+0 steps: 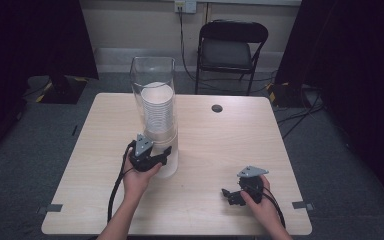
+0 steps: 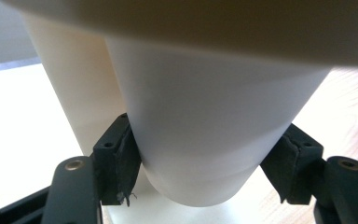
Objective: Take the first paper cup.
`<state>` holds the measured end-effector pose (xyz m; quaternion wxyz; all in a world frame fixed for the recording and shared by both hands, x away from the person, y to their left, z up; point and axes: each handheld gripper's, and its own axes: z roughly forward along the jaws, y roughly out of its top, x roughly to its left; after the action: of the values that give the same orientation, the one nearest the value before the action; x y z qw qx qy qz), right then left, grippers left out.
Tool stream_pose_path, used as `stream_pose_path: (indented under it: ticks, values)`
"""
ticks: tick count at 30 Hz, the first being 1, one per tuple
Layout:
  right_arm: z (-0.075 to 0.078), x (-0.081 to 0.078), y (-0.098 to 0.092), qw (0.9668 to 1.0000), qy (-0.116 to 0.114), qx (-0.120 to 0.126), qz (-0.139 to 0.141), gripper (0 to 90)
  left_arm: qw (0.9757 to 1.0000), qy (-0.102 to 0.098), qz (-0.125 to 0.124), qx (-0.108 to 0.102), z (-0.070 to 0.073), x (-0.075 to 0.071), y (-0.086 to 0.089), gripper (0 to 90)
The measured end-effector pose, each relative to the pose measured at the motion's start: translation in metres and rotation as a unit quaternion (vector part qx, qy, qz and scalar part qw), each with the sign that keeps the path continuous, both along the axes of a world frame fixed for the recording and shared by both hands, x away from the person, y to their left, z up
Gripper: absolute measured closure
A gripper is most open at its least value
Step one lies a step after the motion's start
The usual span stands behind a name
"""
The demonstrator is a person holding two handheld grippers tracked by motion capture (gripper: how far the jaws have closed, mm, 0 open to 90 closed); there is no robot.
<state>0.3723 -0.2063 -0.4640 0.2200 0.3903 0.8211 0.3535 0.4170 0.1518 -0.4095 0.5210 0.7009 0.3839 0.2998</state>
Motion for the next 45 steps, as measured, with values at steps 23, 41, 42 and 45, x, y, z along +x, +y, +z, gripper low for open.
stream_pose_path:
  ticks: [23,41,42,45]
  values:
    - [0.000,0.000,0.000,1.0000,0.000,0.000,0.000,0.0,0.9998,-0.010,0.015,0.010,-0.005,-0.004,-0.002,36.4]
    - [0.000,-0.001,-0.001,1.0000,-0.001,0.000,0.005,0.0,0.9942,0.077,0.031,0.069,-0.050,-0.010,0.006,36.5]
    - [0.000,-0.001,-0.001,1.0000,-0.001,0.000,0.004,0.0,0.9932,0.075,0.026,0.085,-0.047,-0.010,0.007,36.4]
    - [0.000,-0.001,-0.001,1.0000,0.001,0.001,0.006,0.0,0.9922,0.088,0.026,0.084,-0.042,-0.008,0.012,36.1]
